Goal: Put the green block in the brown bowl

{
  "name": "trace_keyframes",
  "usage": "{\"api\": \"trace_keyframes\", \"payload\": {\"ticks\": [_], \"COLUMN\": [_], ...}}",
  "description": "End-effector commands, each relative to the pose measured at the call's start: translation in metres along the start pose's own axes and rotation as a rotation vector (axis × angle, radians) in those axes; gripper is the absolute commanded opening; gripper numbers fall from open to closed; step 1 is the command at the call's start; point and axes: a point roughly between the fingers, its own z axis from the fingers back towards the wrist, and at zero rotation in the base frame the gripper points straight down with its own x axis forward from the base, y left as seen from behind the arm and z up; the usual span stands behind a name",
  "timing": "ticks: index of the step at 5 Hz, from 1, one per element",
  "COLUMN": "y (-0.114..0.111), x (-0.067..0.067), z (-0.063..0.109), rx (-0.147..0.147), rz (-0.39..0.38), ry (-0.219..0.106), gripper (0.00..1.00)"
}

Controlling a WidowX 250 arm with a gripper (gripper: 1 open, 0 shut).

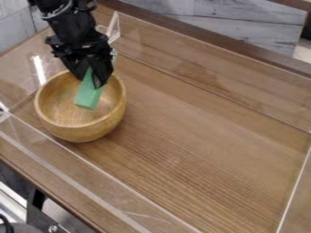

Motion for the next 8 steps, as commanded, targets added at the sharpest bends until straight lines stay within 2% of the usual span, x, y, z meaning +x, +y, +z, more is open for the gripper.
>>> {"api": "trace_keyframes", "payload": {"ticks": [1,6,7,8], "y": [0.006,0.012,0.011,0.005], "x": [0.005,0.001,0.001,0.005], "z": [0.006,-0.003,-0.004,-0.001], "rx": [0.02,0.03,0.031,0.033], "rz": [-0.004,0.001,0.004,0.006], "ry": [-0.027,0.017,0.028,0.038], "gripper": [0.0,0.0,1.0,1.0]}}
